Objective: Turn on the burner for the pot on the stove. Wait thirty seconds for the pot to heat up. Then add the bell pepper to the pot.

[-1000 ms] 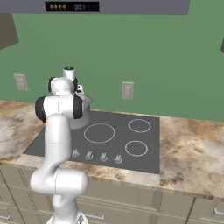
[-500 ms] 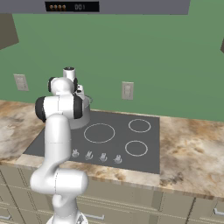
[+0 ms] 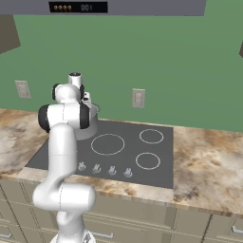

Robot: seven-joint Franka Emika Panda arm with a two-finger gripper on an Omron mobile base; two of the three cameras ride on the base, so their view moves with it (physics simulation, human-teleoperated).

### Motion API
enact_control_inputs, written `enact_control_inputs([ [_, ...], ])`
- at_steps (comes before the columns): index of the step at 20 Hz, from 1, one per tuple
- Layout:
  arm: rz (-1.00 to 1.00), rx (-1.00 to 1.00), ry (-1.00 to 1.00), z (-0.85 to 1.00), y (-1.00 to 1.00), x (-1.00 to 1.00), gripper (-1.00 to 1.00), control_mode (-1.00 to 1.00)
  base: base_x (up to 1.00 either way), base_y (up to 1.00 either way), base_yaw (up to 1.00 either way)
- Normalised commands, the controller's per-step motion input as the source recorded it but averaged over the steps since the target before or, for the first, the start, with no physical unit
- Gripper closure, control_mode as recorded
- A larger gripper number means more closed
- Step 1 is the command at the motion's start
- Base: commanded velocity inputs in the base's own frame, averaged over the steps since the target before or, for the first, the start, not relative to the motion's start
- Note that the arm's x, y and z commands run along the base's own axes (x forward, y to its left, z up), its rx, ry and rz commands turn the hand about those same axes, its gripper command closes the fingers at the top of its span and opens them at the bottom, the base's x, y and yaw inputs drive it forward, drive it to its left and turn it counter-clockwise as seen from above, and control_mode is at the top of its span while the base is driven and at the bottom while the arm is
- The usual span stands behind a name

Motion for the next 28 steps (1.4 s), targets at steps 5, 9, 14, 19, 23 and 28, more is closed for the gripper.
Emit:
enact_control_inputs([
  [5, 0.00, 0.00, 0.00, 0.00, 0.00, 0.00, 1.00, -1.00, 0.00, 0.00, 0.00],
  [9, 0.00, 0.00, 0.00, 0.00, 0.00, 0.00, 1.00, -1.00, 0.00, 0.00, 0.00],
  [14, 0.00, 0.00, 0.00, 0.00, 0.00, 0.00, 1.00, -1.00, 0.00, 0.00, 0.00],
  [19, 0.00, 0.00, 0.00, 0.00, 0.00, 0.00, 1.00, -1.00, 0.00, 0.00, 0.00],
  [23, 0.00, 0.00, 0.00, 0.00, 0.00, 0.00, 1.00, -1.00, 0.00, 0.00, 0.00],
  [28, 0.00, 0.00, 0.00, 0.00, 0.00, 0.00, 1.00, -1.00, 0.00, 0.00, 0.00],
])
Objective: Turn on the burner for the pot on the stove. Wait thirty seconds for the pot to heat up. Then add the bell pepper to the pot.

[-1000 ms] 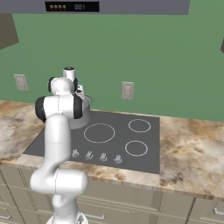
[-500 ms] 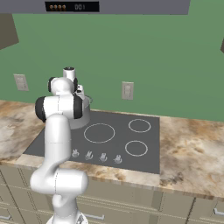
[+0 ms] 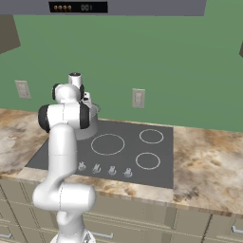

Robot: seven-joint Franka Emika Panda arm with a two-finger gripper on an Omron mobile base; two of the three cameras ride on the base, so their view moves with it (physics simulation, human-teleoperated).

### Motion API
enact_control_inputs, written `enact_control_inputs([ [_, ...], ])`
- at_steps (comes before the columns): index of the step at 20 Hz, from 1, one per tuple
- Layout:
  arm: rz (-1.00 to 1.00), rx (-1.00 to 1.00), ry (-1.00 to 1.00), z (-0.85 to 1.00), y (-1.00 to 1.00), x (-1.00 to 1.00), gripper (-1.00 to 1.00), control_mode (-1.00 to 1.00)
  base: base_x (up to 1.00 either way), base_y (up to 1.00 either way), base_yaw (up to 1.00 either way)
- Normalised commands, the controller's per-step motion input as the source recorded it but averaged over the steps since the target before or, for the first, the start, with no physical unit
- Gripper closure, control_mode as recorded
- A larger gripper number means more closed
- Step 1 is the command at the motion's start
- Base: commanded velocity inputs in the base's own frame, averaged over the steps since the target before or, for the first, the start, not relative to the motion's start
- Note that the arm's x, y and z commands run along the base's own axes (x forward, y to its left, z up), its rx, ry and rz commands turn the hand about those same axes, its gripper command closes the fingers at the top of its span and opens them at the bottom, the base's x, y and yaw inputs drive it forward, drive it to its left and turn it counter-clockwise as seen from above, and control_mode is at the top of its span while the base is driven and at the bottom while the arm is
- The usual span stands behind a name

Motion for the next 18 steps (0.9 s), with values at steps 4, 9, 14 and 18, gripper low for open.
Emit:
enact_control_inputs([
  [4, 0.00, 0.00, 0.00, 0.00, 0.00, 0.00, 1.00, -1.00, 0.00, 0.00, 0.00],
  [9, 0.00, 0.00, 0.00, 0.00, 0.00, 0.00, 1.00, -1.00, 0.00, 0.00, 0.00],
  [14, 0.00, 0.00, 0.00, 0.00, 0.00, 0.00, 1.00, -1.00, 0.00, 0.00, 0.00],
  [18, 0.00, 0.00, 0.00, 0.00, 0.00, 0.00, 1.00, -1.00, 0.00, 0.00, 0.00],
])
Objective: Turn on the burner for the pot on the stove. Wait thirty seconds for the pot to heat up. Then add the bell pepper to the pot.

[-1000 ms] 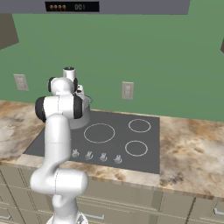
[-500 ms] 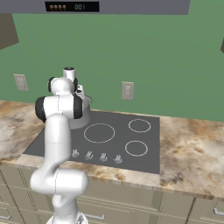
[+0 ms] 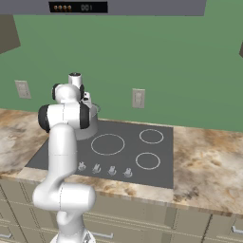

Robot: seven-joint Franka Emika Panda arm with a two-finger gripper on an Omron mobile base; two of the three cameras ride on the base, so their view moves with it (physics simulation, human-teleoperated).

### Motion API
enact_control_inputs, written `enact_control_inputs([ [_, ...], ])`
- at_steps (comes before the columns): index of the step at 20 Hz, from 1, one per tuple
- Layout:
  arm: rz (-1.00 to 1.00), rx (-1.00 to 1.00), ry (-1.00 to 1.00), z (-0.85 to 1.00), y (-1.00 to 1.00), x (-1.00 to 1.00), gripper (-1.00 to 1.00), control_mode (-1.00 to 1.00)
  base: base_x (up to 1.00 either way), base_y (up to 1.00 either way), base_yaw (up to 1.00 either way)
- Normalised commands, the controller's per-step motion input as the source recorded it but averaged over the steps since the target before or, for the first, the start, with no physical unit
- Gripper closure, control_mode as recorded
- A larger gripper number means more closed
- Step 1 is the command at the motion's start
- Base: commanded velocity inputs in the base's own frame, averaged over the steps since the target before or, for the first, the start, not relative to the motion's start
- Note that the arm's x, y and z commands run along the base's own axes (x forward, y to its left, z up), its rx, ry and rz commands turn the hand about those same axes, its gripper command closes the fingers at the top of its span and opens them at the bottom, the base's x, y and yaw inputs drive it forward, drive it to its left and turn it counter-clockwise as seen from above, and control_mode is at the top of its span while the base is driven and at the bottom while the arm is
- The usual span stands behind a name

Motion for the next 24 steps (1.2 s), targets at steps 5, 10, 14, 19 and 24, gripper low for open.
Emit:
enact_control_inputs([
  [5, 0.00, 0.00, 0.00, 0.00, 0.00, 0.00, 1.00, -1.00, 0.00, 0.00, 0.00],
  [10, 0.00, 0.00, 0.00, 0.00, 0.00, 0.00, 1.00, -1.00, 0.00, 0.00, 0.00],
  [14, 0.00, 0.00, 0.00, 0.00, 0.00, 0.00, 1.00, -1.00, 0.00, 0.00, 0.00],
  [19, 0.00, 0.00, 0.00, 0.00, 0.00, 0.00, 1.00, -1.00, 0.00, 0.00, 0.00],
  [24, 0.00, 0.00, 0.00, 0.00, 0.00, 0.00, 1.00, -1.00, 0.00, 0.00, 0.00],
])
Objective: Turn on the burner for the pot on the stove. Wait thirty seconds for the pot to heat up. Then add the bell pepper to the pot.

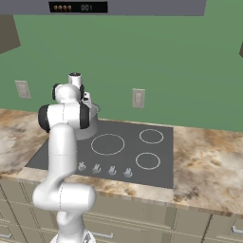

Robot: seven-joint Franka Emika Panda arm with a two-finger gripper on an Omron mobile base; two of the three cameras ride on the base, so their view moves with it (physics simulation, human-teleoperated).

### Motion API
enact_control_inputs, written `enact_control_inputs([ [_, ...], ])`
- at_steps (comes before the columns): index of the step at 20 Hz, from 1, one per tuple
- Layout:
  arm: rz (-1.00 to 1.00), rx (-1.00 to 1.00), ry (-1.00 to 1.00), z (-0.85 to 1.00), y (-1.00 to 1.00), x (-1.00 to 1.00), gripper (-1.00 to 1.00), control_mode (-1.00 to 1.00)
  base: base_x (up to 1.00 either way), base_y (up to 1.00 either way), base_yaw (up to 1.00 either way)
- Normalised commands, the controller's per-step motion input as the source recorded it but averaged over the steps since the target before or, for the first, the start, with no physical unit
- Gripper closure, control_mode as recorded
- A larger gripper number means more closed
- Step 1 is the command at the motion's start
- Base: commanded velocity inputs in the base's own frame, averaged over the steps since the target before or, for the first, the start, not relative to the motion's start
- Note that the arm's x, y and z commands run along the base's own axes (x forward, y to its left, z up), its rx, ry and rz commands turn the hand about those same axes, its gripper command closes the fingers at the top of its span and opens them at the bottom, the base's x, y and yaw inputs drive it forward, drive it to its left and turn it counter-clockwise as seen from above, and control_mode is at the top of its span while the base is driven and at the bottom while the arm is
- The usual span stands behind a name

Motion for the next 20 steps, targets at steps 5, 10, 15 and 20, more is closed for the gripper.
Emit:
enact_control_inputs([
  [5, 0.00, 0.00, 0.00, 0.00, 0.00, 0.00, 1.00, -1.00, 0.00, 0.00, 0.00],
  [10, 0.00, 0.00, 0.00, 0.00, 0.00, 0.00, 1.00, -1.00, 0.00, 0.00, 0.00],
  [15, 0.00, 0.00, 0.00, 0.00, 0.00, 0.00, 1.00, -1.00, 0.00, 0.00, 0.00],
  [20, 0.00, 0.00, 0.00, 0.00, 0.00, 0.00, 1.00, -1.00, 0.00, 0.00, 0.00],
])
